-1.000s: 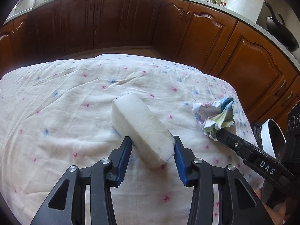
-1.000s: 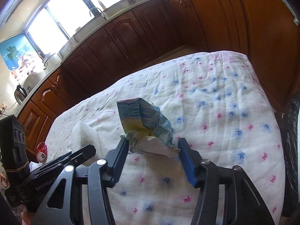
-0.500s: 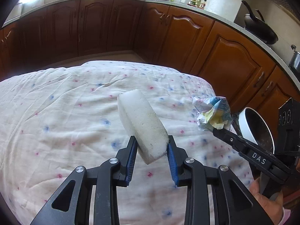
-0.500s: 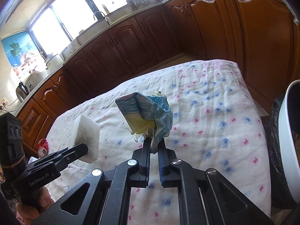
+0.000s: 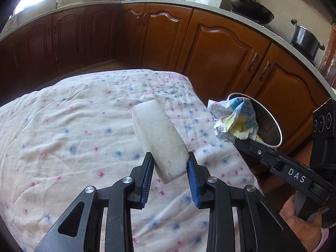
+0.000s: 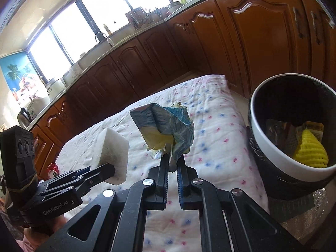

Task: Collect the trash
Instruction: 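Carry the white foam block and crumpled tissue over the bin with both grippers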

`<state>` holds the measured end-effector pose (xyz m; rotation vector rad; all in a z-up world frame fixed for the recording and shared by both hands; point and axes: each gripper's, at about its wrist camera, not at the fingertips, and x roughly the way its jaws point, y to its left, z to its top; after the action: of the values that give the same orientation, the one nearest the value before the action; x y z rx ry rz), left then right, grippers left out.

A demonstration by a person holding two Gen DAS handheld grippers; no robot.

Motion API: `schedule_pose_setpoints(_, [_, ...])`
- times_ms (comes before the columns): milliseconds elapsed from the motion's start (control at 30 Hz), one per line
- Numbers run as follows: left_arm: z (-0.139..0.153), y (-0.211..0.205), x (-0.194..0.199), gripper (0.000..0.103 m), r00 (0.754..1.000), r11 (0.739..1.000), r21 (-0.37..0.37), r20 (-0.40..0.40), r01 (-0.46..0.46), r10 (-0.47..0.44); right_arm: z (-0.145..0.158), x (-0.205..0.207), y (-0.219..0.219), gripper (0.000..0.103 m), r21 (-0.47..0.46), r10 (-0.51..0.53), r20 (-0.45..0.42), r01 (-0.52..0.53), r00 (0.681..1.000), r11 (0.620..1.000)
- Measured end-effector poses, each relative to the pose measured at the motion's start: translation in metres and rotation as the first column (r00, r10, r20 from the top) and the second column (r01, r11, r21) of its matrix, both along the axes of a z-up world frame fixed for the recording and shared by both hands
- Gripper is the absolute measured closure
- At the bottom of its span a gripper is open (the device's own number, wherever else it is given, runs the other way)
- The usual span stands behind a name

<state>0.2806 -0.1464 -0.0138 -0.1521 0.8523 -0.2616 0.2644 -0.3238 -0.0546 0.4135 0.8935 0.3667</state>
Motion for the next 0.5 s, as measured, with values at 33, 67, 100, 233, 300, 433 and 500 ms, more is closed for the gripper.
schedule_pose_setpoints(33, [0.001, -0.005, -0.001, 0.073, 1.000, 1.000, 0.003, 0.002, 0.012, -0.012, 0.002, -0.004, -0.005, 0.096, -0.001, -0.009, 0.001, 0.009, 1.000, 1.000])
schedule_pose_setpoints(67, [0.002, -0.009, -0.001, 0.073, 1.000, 1.000, 0.003, 0.003, 0.023, -0.023, 0.004, -0.007, -0.009, 0.096, -0.002, -0.016, 0.003, 0.016, 1.000, 1.000])
schedule_pose_setpoints(100, [0.004, -0.014, -0.002, 0.073, 0.999, 0.999, 0.003, 0.005, 0.035, -0.035, 0.006, -0.010, -0.015, 0.096, -0.002, -0.022, 0.007, 0.022, 1.000, 1.000])
schedule_pose_setpoints(233, [0.009, -0.031, -0.004, 0.073, 0.997, 0.997, 0.018, 0.015, 0.072, -0.072, 0.014, -0.019, -0.031, 0.096, -0.010, -0.046, 0.022, 0.046, 0.999, 0.999])
schedule_pose_setpoints(300, [0.011, -0.040, -0.004, 0.073, 0.996, 0.996, 0.025, 0.020, 0.087, -0.088, 0.018, -0.024, -0.038, 0.096, -0.015, -0.059, 0.031, 0.060, 0.998, 0.998])
schedule_pose_setpoints(433, [0.016, -0.054, -0.005, 0.073, 0.993, 0.993, 0.034, 0.028, 0.110, -0.111, 0.020, -0.029, -0.055, 0.096, -0.014, -0.083, 0.039, 0.083, 0.996, 0.996])
schedule_pose_setpoints(500, [0.018, -0.061, -0.006, 0.073, 0.992, 0.992, 0.040, 0.030, 0.123, -0.124, 0.021, -0.033, -0.063, 0.096, -0.010, -0.097, 0.041, 0.097, 0.994, 0.995])
